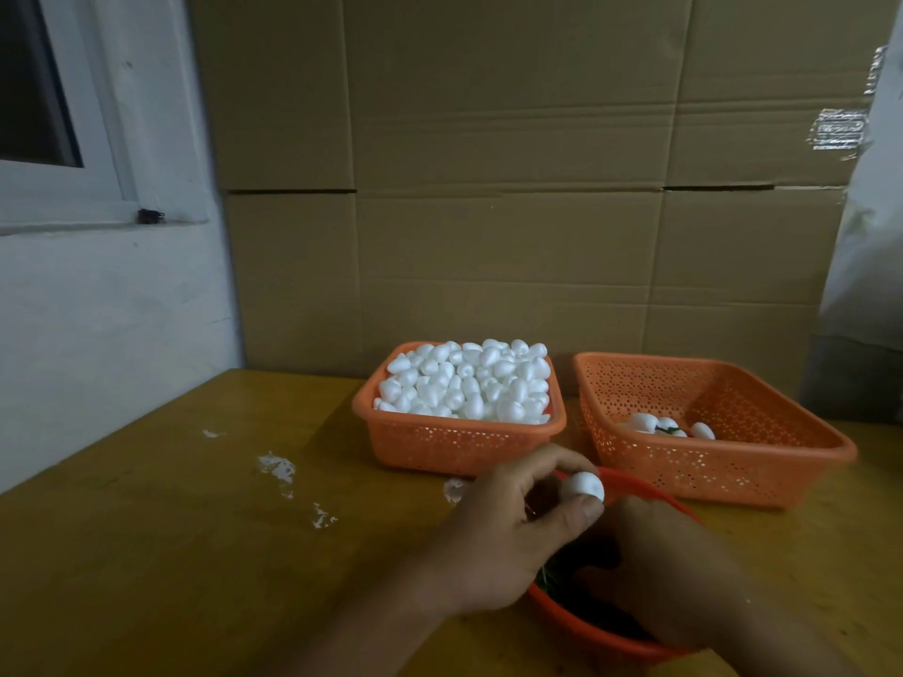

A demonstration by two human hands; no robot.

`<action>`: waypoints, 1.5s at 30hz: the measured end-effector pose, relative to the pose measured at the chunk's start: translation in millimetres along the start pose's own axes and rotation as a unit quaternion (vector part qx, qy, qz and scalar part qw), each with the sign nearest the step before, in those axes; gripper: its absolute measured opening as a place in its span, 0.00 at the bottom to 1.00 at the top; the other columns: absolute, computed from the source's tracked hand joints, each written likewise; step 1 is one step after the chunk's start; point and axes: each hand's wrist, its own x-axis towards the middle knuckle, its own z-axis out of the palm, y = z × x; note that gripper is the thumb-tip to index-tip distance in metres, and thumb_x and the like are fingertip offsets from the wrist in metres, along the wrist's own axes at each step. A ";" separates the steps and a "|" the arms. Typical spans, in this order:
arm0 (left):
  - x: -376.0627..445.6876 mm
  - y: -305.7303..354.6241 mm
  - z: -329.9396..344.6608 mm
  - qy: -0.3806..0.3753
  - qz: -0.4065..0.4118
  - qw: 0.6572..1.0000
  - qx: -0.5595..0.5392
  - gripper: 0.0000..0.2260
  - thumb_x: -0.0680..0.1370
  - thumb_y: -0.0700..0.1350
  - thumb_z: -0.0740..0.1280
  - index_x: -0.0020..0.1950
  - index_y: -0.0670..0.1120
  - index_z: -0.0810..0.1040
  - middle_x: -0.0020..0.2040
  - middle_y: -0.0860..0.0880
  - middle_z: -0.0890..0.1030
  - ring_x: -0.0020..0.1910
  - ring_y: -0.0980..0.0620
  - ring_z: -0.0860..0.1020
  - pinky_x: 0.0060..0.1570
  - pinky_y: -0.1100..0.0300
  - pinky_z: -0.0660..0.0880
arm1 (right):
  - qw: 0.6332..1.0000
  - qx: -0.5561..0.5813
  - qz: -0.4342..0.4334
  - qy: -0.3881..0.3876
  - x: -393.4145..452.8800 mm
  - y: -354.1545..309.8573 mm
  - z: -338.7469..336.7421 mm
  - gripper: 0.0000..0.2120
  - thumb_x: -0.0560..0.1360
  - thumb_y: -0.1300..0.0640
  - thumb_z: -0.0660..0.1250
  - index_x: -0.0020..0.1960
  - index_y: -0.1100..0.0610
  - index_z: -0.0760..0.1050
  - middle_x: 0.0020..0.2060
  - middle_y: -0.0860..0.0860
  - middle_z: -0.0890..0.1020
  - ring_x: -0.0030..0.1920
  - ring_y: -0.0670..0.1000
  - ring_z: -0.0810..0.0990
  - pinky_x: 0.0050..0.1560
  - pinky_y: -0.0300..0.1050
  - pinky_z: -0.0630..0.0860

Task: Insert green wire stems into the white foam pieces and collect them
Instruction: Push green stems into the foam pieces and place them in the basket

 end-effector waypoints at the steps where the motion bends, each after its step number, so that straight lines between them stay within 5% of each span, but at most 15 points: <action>1: -0.2 0.5 0.3 0.002 0.001 1.000 -0.007 0.09 0.80 0.58 0.67 0.57 0.57 0.80 0.50 0.59 0.82 0.51 0.60 0.80 0.50 0.58 0.77 | 1.000 0.002 0.003 -0.001 0.6 0.4 -0.3 0.12 0.75 0.41 0.68 0.55 0.45 0.79 0.48 0.43 0.83 0.47 0.44 0.82 0.52 0.46 0.81; 10: -5.6 8.3 9.1 0.061 -0.038 0.990 -0.120 0.03 0.80 0.54 0.66 0.52 0.59 0.74 0.34 0.52 0.79 0.31 0.59 0.74 0.31 0.68 0.70 | 1.000 0.011 -0.003 -0.005 -0.8 3.5 -0.8 0.04 0.76 0.50 0.68 0.48 0.48 0.81 0.43 0.43 0.82 0.44 0.43 0.80 0.49 0.43 0.79; 15: -4.0 15.4 7.2 0.069 -0.059 0.978 -0.190 0.06 0.82 0.54 0.65 0.49 0.54 0.78 0.33 0.51 0.77 0.29 0.57 0.72 0.28 0.65 0.67 | 0.999 0.037 0.008 0.033 -4.2 4.6 -4.9 0.07 0.75 0.48 0.71 0.38 0.42 0.77 0.37 0.42 0.81 0.40 0.41 0.80 0.45 0.38 0.78; 22: -4.9 15.6 5.5 0.041 -0.101 0.951 -0.290 0.09 0.75 0.46 0.71 0.55 0.49 0.84 0.36 0.51 0.76 0.33 0.56 0.72 0.32 0.65 0.69 | 0.993 0.077 -0.005 0.087 -8.0 4.4 -4.6 0.07 0.77 0.48 0.69 0.41 0.44 0.80 0.35 0.41 0.82 0.37 0.40 0.81 0.39 0.37 0.77; 32: -2.7 17.2 -2.5 0.037 -0.165 0.905 -0.390 0.15 0.77 0.59 0.68 0.46 0.46 0.79 0.33 0.48 0.72 0.29 0.55 0.69 0.28 0.63 0.64 | 0.971 0.148 -0.040 0.183 -14.4 4.7 -5.9 0.08 0.75 0.52 0.72 0.48 0.38 0.84 0.40 0.37 0.85 0.42 0.41 0.82 0.46 0.43 0.80; 37: -1.5 13.8 -2.7 0.047 -0.183 0.893 -0.407 0.18 0.77 0.60 0.67 0.43 0.46 0.80 0.32 0.47 0.71 0.29 0.54 0.69 0.28 0.63 0.63 | 0.938 0.230 -0.036 0.255 -14.2 5.8 -7.6 0.07 0.72 0.55 0.76 0.46 0.43 0.86 0.38 0.39 0.84 0.42 0.40 0.80 0.43 0.36 0.75; 45: -1.1 11.1 -1.9 0.050 -0.188 0.894 -0.403 0.18 0.76 0.62 0.68 0.41 0.46 0.81 0.32 0.47 0.72 0.28 0.54 0.69 0.26 0.63 0.65 | 0.809 0.525 -0.098 0.246 -19.1 -6.8 -14.4 0.10 0.73 0.65 0.72 0.40 0.51 0.86 0.31 0.50 0.83 0.30 0.43 0.77 0.34 0.33 0.74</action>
